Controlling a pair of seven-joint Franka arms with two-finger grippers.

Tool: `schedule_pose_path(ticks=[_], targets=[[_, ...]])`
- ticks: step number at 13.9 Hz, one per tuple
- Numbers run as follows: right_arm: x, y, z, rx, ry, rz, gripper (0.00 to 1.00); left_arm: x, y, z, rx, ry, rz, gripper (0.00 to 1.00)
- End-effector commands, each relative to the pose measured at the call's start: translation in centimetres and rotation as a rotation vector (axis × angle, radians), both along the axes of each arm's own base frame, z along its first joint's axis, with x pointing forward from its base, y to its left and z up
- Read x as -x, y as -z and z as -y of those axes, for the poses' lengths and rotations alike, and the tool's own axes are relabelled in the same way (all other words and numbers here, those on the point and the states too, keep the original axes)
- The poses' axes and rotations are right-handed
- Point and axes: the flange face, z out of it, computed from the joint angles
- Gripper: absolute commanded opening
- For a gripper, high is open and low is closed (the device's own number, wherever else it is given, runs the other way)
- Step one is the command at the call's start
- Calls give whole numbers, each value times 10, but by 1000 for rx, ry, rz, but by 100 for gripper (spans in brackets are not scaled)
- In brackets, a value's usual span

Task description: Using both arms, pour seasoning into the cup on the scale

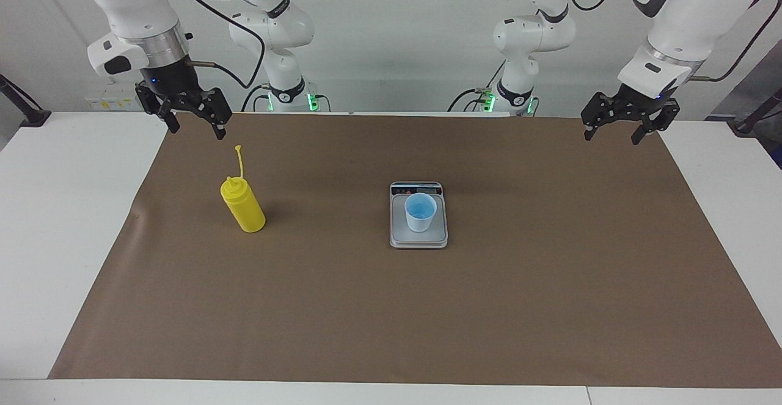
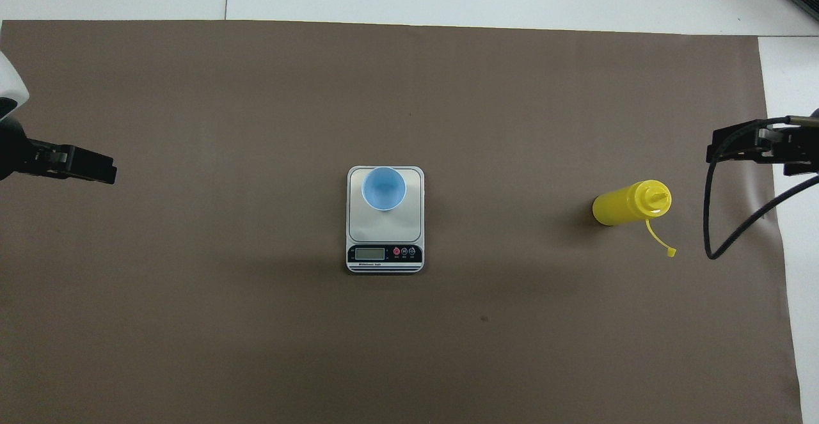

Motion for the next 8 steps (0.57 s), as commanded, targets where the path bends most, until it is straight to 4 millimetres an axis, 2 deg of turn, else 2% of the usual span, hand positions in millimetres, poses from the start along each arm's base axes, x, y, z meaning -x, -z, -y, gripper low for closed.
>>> schedule_pose_path(ticks=[1,2,4,8], targets=[[-9,-4,2,19,20,-23,100,7,-3,1,-18,-9,3,100],[-9,1,-1,12,18,-35,100,7,-3,2,-18,-8,5,100],[4,14,-2,11,20,-101,100,7,-1,1,-18,-9,3,100],[8,19,-2,4,6,-111,100,7,-2,1,-18,-8,3,100]])
